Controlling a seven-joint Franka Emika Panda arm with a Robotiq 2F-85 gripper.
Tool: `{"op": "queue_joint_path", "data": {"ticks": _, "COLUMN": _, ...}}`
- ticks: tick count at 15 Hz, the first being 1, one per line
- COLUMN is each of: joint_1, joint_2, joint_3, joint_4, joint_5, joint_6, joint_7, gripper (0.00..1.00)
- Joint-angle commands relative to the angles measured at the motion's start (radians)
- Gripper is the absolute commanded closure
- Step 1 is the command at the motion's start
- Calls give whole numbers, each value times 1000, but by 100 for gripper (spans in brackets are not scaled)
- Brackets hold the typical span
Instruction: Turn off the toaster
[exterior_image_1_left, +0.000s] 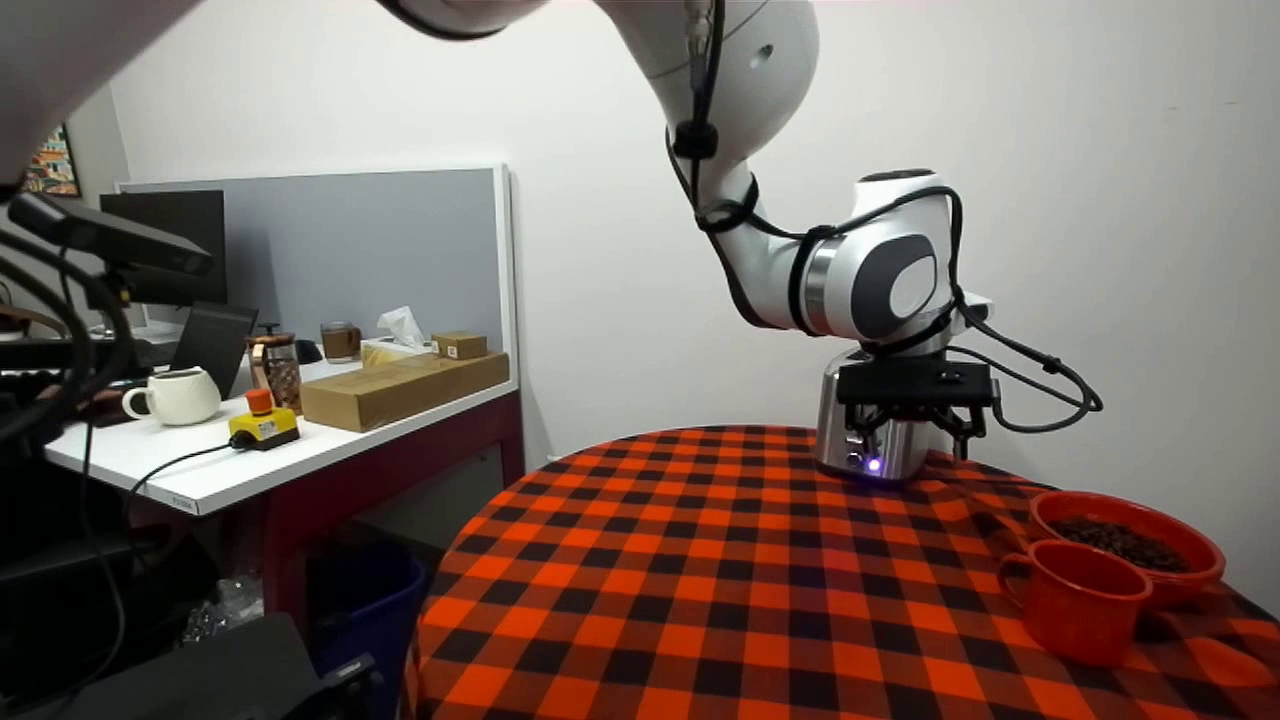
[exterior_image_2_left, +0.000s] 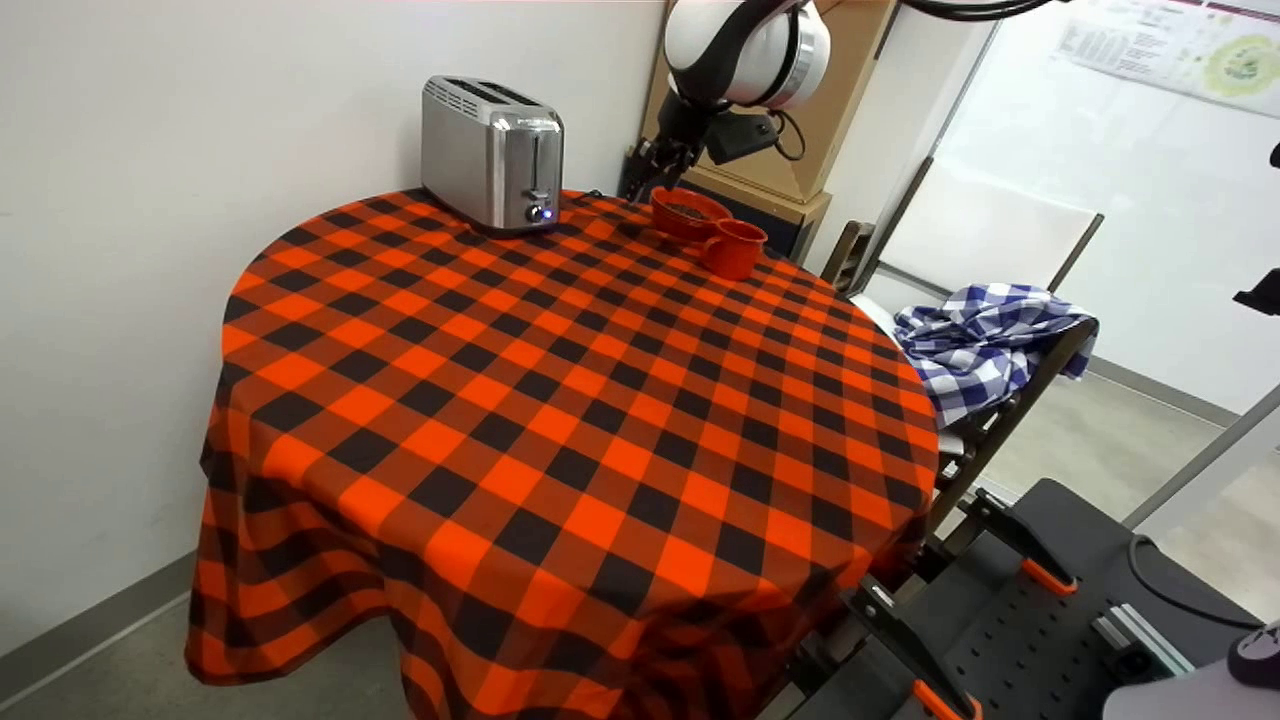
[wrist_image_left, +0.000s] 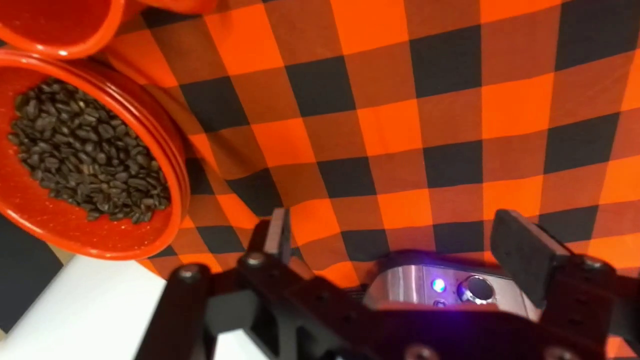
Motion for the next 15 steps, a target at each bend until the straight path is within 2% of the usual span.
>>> {"op": "queue_joint_path", "data": {"ticks": 1, "joint_1": -4, "joint_2": 154, "joint_3": 16, "joint_4": 195, "joint_5": -20, "joint_6": 21, "joint_7": -41, "gripper": 0}}
{"op": "queue_joint_path", "data": {"ticks": 9, "joint_1": -5, "joint_2": 381, "joint_3": 105, "joint_4": 543, "joint_5": -15, "joint_6": -60, "joint_7": -183, "gripper": 0}}
{"op": "queue_joint_path", "data": {"ticks": 15, "joint_1": 8, "joint_2": 499, "joint_3": 119, "joint_4": 731, "joint_5": 4, "joint_6": -182, "joint_7": -245, "gripper": 0}}
